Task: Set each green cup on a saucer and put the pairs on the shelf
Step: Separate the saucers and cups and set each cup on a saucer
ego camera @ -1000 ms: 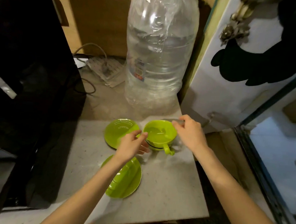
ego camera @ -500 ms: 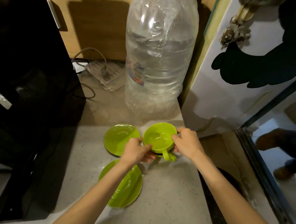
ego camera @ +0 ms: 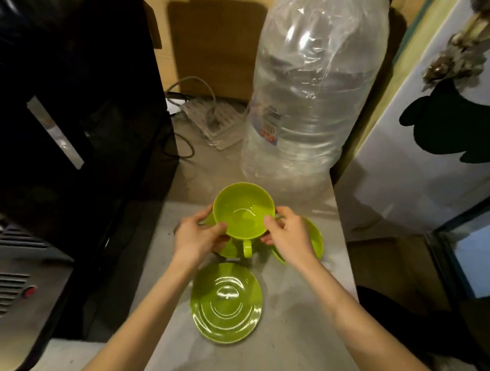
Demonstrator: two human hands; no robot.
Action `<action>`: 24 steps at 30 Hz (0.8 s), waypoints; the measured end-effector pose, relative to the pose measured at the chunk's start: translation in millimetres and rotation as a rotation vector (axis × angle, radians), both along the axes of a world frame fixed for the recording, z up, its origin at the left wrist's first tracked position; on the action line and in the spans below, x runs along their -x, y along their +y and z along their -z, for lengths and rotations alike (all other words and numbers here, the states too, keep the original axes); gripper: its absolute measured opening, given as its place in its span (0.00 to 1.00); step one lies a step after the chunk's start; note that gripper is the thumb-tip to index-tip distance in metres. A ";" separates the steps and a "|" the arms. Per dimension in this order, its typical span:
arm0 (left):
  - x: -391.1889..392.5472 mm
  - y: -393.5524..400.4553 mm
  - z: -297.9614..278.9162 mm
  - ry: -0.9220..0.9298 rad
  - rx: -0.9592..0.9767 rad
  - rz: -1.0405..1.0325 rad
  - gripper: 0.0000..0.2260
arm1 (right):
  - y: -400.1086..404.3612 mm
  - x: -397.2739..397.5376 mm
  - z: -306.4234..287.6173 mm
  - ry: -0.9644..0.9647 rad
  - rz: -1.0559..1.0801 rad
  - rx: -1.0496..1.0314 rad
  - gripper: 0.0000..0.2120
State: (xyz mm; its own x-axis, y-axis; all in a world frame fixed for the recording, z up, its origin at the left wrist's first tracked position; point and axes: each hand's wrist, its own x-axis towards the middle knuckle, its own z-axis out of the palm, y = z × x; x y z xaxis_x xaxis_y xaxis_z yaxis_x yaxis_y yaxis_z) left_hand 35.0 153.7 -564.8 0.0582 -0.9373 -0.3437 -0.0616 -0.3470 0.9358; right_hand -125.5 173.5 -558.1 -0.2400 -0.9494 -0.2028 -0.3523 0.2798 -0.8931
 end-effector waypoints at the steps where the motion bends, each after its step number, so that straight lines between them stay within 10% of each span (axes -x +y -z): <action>1: -5.2 -1.3 3.6 -0.027 -0.009 -0.020 0.24 | -1.3 -5.4 5.0 -0.021 -0.012 -0.022 0.07; 24: -13.3 -8.4 33.8 -0.091 -0.083 -0.015 0.25 | -11.8 -21.6 16.3 0.000 -0.115 -0.312 0.13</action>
State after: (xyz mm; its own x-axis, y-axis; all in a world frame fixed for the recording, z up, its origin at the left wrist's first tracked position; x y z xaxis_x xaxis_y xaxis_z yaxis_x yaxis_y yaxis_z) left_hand 48.4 145.3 -598.6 0.1063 -0.9045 -0.4130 -0.1392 -0.4248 0.8945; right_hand -103.8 161.8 -574.4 -0.1347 -0.8622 -0.4883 -0.3978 0.4984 -0.7703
